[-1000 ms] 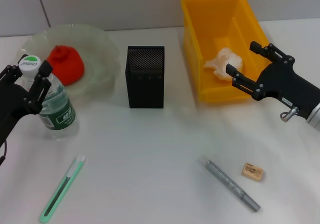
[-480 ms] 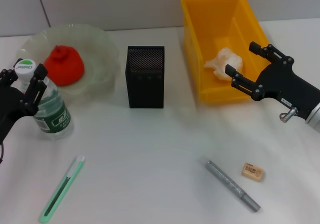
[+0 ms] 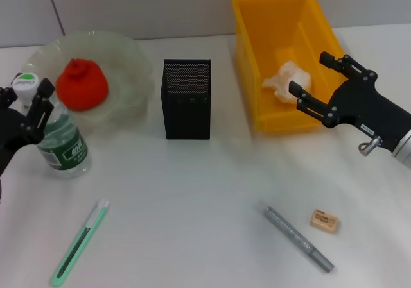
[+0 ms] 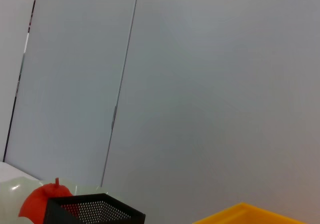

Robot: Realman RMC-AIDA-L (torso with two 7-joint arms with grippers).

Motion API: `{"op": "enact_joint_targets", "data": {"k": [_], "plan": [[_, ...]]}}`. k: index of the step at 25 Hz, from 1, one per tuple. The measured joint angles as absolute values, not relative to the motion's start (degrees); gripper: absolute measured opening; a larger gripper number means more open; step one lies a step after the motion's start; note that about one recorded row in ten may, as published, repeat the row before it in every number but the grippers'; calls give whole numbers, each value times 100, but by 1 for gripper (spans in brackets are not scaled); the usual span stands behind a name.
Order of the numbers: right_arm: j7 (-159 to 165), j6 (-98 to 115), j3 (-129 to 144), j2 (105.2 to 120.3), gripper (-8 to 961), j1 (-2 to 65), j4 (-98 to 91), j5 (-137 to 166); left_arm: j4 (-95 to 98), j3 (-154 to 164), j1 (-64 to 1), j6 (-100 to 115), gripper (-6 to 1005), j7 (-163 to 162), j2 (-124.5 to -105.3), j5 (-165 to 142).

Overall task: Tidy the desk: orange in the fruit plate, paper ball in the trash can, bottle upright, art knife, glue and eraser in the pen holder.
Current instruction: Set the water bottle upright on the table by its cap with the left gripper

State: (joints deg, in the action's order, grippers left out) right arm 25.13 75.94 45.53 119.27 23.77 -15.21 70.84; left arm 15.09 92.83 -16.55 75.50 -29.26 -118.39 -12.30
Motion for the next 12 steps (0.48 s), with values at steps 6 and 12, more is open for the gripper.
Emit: {"op": "enact_joint_targets", "data": {"k": [6, 12], "plan": [[2513, 7593, 4553, 11919, 769, 2394, -1521, 7084, 1473, 9214, -1731, 7203, 434, -2939, -11848, -1229], [2513, 7585, 4553, 11918, 769, 2417, -1523, 7084, 1454, 9166, -1737, 7131, 505, -2915, -11855, -1261]]}}
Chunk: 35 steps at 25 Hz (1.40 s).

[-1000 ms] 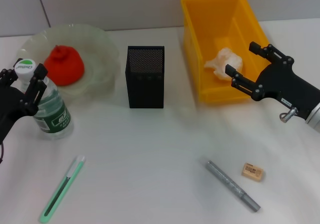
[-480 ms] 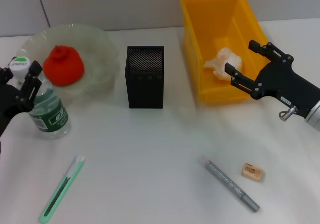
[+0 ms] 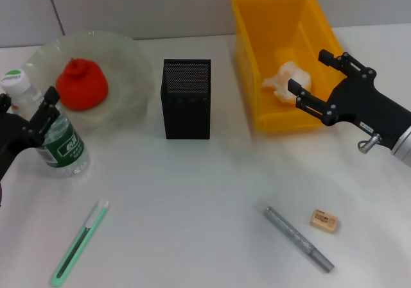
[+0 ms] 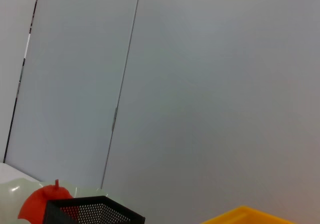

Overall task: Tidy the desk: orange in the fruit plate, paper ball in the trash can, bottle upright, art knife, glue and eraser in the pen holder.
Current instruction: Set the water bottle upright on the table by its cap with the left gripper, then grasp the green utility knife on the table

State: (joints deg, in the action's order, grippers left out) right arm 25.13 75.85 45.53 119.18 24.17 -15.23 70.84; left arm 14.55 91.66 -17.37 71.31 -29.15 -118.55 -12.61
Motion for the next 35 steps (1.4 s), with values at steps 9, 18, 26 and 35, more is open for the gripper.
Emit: {"op": "enact_joint_targets", "data": {"k": [9, 18, 26, 35], "plan": [[2513, 7532, 4553, 11918, 769, 2417, -1530, 7084, 1499, 9205, -1690, 7337, 802, -2875, -11849, -1300], [2513, 7532, 4553, 11918, 769, 2417, -1530, 7084, 1505, 9235, -1684, 7626, 801, -2818, -11830, -1310], [2513, 7532, 4553, 11917, 769, 2417, -1529, 7084, 1526, 9246, -1685, 7757, 800, -2786, -11829, -1311], [2513, 7532, 4553, 11918, 769, 2399, -1529, 7084, 1538, 9206, -1682, 8123, 798, -2786, -11831, -1310]]}}
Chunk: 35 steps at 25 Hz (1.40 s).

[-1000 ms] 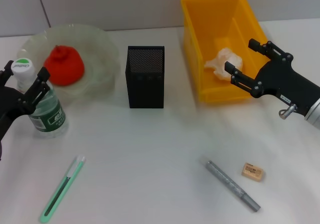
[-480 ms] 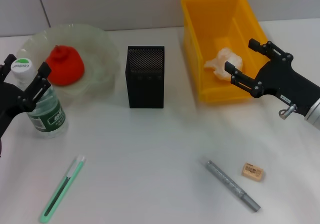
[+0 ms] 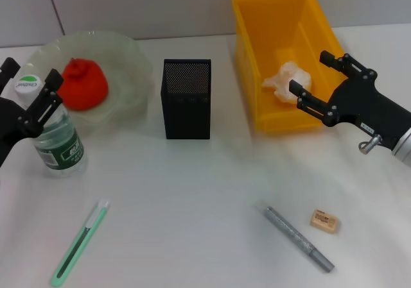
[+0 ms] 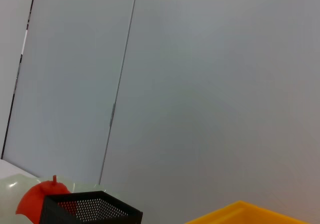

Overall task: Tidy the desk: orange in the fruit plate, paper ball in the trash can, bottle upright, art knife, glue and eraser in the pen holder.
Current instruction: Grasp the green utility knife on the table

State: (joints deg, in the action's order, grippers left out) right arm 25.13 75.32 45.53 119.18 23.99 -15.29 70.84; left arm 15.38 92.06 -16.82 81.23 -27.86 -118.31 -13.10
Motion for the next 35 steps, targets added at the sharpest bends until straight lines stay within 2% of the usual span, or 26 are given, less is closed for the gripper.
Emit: {"op": "enact_joint_targets", "data": {"k": [17, 35], "plan": [[2513, 7384, 4553, 11926, 769, 2425, -1529, 7084, 1744, 9263, -1803, 8396, 796, -2840, -11848, -1327], [2551, 7334, 4553, 11917, 769, 2426, -1529, 7084, 2643, 9268, -2041, 8229, 795, -3502, -11806, -3613]]}}
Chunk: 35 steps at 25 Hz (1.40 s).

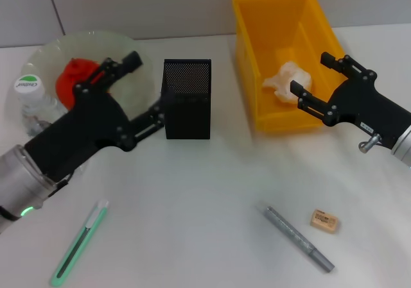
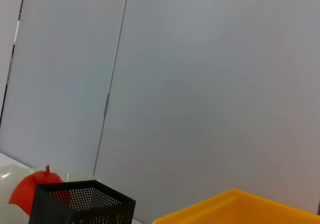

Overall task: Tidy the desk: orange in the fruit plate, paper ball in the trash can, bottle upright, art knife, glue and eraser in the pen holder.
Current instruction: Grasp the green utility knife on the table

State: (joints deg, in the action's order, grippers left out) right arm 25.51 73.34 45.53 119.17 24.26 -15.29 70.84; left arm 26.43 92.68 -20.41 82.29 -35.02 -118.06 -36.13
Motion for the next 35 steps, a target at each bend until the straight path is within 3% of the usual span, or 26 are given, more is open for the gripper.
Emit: {"op": "enact_joint_targets", "data": {"k": [8, 13, 23, 35], "plan": [[2559, 7283, 4553, 11918, 769, 2430, -1529, 7084, 3551, 9001, -2057, 7118, 794, -4648, -11678, -4866], [2574, 7283, 4552, 11917, 769, 2413, -1529, 7084, 3686, 8829, -2057, 6989, 794, -4845, -11677, -5145], [2921, 7152, 4402, 11911, 768, 2377, -1612, 7084, 5924, 7257, -2021, 6716, 794, -7729, -11785, -8578], [3164, 7074, 4333, 11900, 768, 2352, -1618, 7084, 7587, 7120, -2089, 7338, 793, -9349, -11740, -9782]]}}
